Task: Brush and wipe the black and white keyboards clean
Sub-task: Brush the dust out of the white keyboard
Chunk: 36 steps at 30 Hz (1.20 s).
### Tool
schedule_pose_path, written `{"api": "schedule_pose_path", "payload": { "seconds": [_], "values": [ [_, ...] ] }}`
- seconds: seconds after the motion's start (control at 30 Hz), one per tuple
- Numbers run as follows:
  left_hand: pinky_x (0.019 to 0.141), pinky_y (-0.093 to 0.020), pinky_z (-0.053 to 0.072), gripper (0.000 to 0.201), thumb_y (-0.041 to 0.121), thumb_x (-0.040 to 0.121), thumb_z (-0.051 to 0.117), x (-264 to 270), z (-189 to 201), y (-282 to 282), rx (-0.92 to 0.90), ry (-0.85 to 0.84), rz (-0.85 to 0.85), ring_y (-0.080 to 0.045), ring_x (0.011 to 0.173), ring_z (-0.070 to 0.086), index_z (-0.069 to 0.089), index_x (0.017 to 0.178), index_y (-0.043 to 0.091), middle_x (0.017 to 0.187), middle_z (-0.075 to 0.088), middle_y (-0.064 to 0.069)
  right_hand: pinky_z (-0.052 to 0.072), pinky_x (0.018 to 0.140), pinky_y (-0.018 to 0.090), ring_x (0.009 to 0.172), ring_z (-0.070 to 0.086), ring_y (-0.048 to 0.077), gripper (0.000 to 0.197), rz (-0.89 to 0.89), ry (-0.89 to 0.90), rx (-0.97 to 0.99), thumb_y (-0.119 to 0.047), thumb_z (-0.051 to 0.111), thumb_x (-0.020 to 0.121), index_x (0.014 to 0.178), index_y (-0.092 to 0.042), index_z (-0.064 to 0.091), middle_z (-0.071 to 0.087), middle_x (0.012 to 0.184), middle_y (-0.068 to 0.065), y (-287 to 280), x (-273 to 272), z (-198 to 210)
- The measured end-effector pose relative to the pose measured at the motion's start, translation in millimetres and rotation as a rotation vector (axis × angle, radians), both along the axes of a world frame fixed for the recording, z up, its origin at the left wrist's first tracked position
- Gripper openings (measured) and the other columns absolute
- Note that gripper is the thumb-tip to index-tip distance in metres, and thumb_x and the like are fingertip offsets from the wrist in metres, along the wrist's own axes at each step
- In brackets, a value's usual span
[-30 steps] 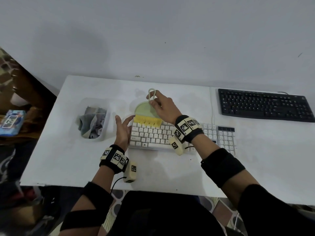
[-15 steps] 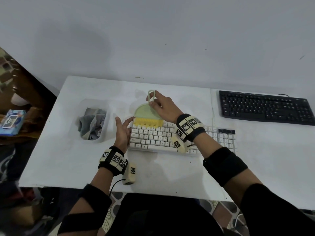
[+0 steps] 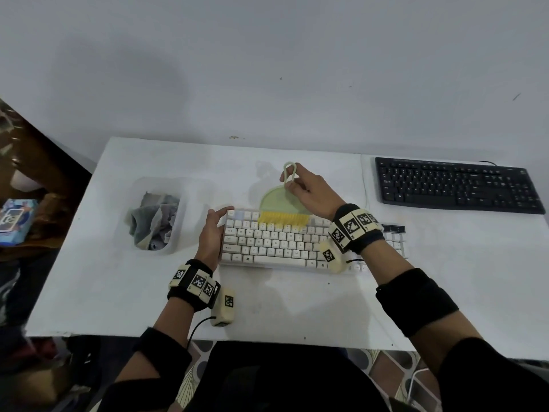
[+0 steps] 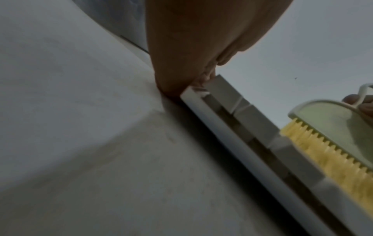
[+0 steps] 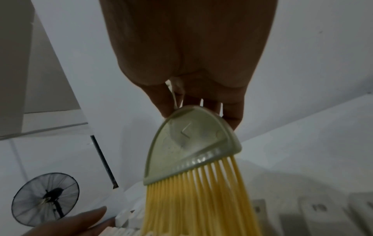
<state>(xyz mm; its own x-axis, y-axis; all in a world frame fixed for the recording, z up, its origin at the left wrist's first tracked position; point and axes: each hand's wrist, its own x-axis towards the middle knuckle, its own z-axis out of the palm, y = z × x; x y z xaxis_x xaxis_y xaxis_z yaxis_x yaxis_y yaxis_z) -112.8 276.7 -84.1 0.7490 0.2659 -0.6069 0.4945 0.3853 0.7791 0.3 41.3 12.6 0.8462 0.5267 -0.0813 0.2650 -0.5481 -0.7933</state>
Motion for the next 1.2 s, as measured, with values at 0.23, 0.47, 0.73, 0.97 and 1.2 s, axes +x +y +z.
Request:
{"api": "schedule_pose_path", "payload": {
  "seconds": [0.23, 0.47, 0.73, 0.97, 1.2],
  "values": [
    [0.104, -0.058, 0.051, 0.051, 0.059, 0.107, 0.028, 1, 1, -1, 0.017, 0.009, 0.002, -0.035, 0.112, 0.071, 0.072, 0.114, 0.036, 0.114, 0.077, -0.013, 0.047, 0.072, 0.029, 0.086, 0.06, 0.036, 0.013, -0.05, 0.003, 0.064, -0.025, 0.042, 0.108, 0.117, -0.024, 0.052, 0.069, 0.104, 0.014, -7, -3, -1],
    [0.103, -0.057, 0.052, 0.048, 0.059, 0.106, 0.031, 0, 3, -1, 0.016, 0.002, 0.004, -0.036, 0.111, 0.071, 0.073, 0.114, 0.037, 0.113, 0.077, -0.013, 0.047, 0.071, 0.033, 0.084, 0.059, 0.038, 0.012, -0.064, -0.009, -0.011, -0.027, 0.042, 0.106, 0.109, -0.035, 0.05, 0.068, 0.102, 0.019, -34, 3, 0],
    [0.099, -0.05, 0.055, 0.037, 0.058, 0.095, 0.052, 1, 7, -2, 0.064, -0.022, -0.013, -0.031, 0.107, 0.073, 0.075, 0.114, 0.036, 0.111, 0.078, -0.009, 0.047, 0.073, 0.034, 0.082, 0.059, 0.03, 0.012, -0.054, -0.011, 0.044, -0.03, 0.041, 0.108, 0.114, -0.027, 0.051, 0.068, 0.1, 0.01, -28, -4, 1],
    [0.081, -0.031, 0.055, 0.025, 0.021, 0.102, 0.054, 0, 8, -2, 0.177, -0.103, -0.042, -0.017, 0.102, 0.071, 0.07, 0.121, 0.023, 0.108, 0.076, 0.004, 0.049, 0.072, 0.04, 0.084, 0.06, 0.038, 0.01, -0.083, -0.012, -0.034, -0.034, 0.041, 0.106, 0.11, -0.035, 0.05, 0.067, 0.1, 0.017, -66, 5, -1],
    [0.083, -0.031, 0.055, 0.024, 0.021, 0.104, 0.054, 2, 8, -2, 0.226, -0.12, -0.025, -0.016, 0.101, 0.07, 0.069, 0.122, 0.018, 0.11, 0.075, 0.002, 0.045, 0.078, 0.039, 0.088, 0.056, 0.027, 0.01, -0.21, 0.074, 0.056, -0.023, 0.042, 0.106, 0.111, -0.023, 0.051, 0.064, 0.108, 0.016, -53, -9, -2]
  ]
}}
